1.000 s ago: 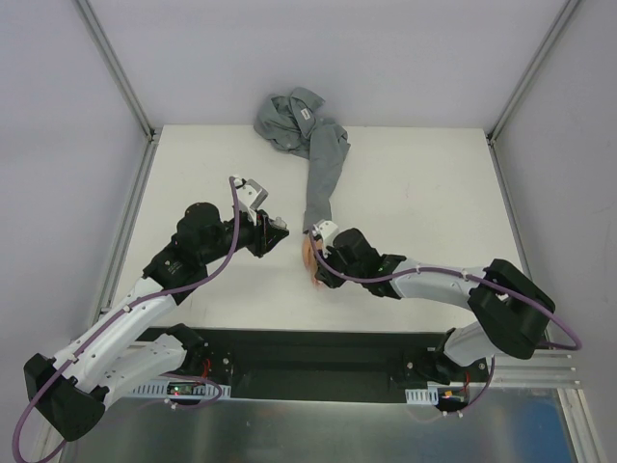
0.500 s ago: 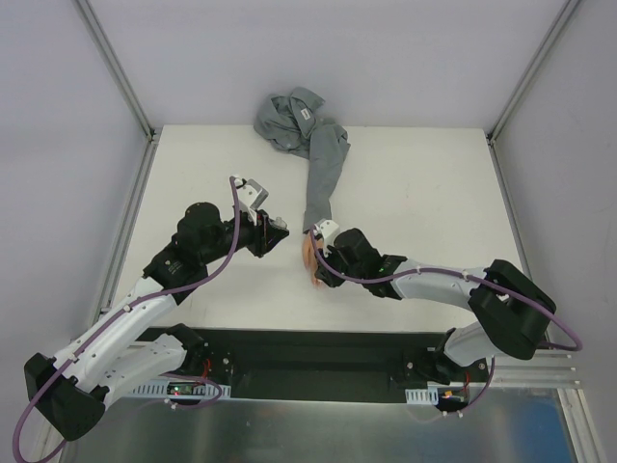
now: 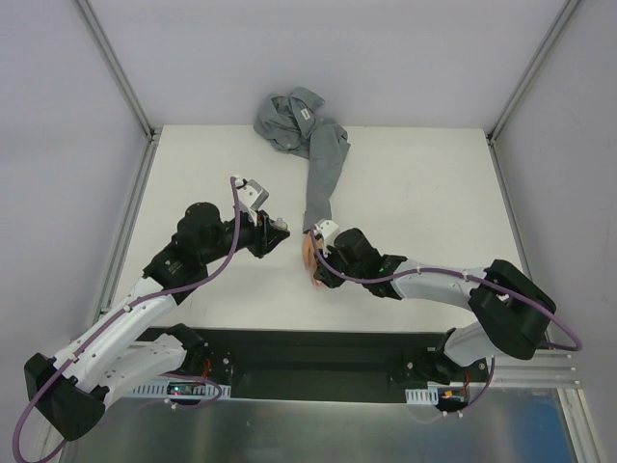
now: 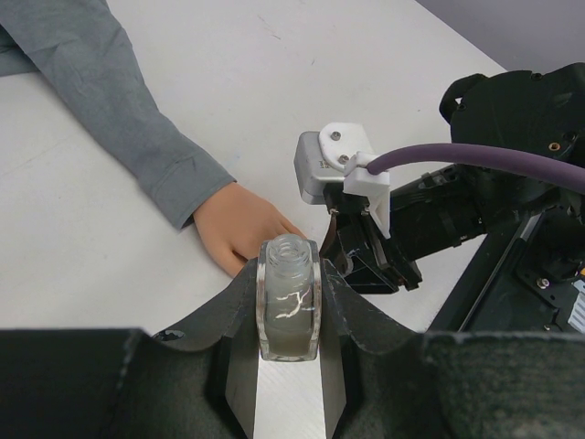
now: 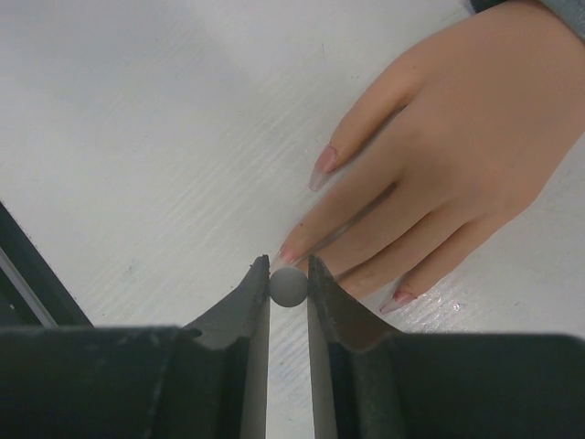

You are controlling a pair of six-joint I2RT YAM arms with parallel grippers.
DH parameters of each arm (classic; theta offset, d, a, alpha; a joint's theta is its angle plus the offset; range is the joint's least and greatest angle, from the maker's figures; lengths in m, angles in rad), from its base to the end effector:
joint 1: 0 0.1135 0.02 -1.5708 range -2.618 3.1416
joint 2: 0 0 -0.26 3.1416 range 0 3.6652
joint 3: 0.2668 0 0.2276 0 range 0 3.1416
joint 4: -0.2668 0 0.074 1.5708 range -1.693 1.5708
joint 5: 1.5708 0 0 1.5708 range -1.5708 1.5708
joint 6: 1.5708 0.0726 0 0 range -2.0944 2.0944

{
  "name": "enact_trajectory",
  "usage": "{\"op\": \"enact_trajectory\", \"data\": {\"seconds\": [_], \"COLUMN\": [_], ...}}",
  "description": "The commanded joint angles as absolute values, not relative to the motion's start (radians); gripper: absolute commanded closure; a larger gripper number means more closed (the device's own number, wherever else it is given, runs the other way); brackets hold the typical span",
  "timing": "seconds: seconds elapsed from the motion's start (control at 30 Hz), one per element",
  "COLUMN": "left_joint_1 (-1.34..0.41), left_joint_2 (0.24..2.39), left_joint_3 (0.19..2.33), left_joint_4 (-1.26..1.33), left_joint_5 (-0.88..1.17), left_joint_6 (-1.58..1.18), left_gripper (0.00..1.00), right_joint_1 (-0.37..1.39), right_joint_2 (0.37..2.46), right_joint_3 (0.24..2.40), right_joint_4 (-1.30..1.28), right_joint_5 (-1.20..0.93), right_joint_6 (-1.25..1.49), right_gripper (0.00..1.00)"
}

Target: Paint the nails

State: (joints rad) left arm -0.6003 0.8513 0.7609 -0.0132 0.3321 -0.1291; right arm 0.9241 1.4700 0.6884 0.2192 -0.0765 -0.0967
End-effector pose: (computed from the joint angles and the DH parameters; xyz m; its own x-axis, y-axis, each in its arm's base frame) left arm 0.1637 -0.1408 0.3342 -0.1878 -0.0189 -0.9820 0.7840 0.5994 -0.1615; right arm 0.1858 0.2554 0.1821 -0.2392 -0.4766 -0.8460 -0.8618 0.5056 -0.0411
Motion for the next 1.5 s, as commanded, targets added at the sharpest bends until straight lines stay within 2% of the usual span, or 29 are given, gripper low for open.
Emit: {"op": "enact_trajectory", "data": {"seconds": [0.0,1.07,1.47], "left_joint_1": [-0.589,-0.589,-0.589], "left_joint_2": [0.845,0.853,0.844], "left_joint_3": [0.799,0.799,0.798], "left_joint_4": [0.038,0.04,0.04], "left_joint_5": [0.345,0.35,0.353], "left_joint_6": [-0.12,-0.12,-0.12], "left_gripper": [1.0,1.0,1.0], "right_joint_1": [0.927,0.914,0.933], "right_joint_2": [1.456,1.46,1.46], "right_joint_3": [0.699,0.69,0.695], "right_joint_4": [0.218,0.29,0.241], "right_joint_5": [-0.112,-0.049,-0.066], "right_joint_6": [-0.074,-0.091,-0.061], "right_gripper": [1.0,1.0,1.0]}}
